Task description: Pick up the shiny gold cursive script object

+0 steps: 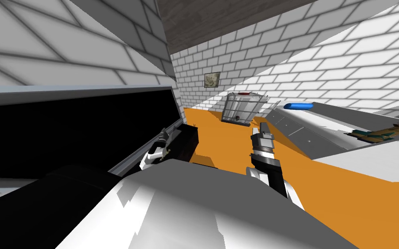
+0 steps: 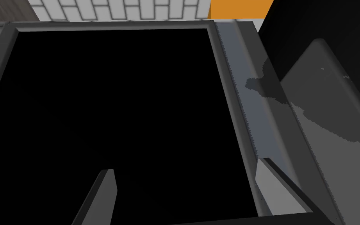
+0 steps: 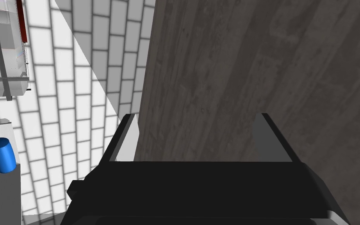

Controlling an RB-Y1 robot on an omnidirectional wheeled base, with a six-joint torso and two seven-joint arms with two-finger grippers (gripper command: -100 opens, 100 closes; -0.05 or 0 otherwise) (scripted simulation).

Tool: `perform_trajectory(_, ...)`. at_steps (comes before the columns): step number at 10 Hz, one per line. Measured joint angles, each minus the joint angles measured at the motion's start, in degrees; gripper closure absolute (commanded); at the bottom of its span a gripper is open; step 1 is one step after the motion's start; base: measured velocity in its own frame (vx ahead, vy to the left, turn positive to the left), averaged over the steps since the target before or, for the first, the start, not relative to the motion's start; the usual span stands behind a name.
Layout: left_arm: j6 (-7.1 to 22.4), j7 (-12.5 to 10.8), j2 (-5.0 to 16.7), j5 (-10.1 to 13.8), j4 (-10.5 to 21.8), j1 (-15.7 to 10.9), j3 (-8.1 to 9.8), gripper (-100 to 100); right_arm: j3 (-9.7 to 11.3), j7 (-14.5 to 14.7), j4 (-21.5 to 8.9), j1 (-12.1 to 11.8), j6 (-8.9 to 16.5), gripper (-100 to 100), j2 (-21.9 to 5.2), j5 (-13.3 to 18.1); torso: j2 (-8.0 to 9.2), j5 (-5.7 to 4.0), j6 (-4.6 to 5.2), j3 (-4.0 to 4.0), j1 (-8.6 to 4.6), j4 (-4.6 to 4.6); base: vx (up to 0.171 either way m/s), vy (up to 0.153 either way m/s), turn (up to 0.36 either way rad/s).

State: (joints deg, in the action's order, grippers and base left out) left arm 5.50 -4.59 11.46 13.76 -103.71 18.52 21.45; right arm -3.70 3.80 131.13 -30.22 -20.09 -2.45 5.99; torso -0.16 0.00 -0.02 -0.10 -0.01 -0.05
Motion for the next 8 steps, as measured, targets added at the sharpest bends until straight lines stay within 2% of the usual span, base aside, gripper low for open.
perform_trajectory(3, 3.5, -0.6, 1.3, 1.2, 5.7, -1.0, 2.59, -100, 0.0, 0.0, 0.0, 0.0, 0.0, 0, 0.0, 0.0, 0.04, -0.01, 0.01, 0.03, -0.03, 0.01, 0.036, -0.003, -0.048)
perform_trajectory(8, 11.1, -1.3, 2.0, 2.2, 11.1, -2.5, 6.52, -100, 0.0, 0.0, 0.0, 0.0, 0.0, 0, 0.0, 0.0, 0.08, -0.01, -0.01, 0.05, -0.01, 0.02, 0.036, 0.008, -0.065)
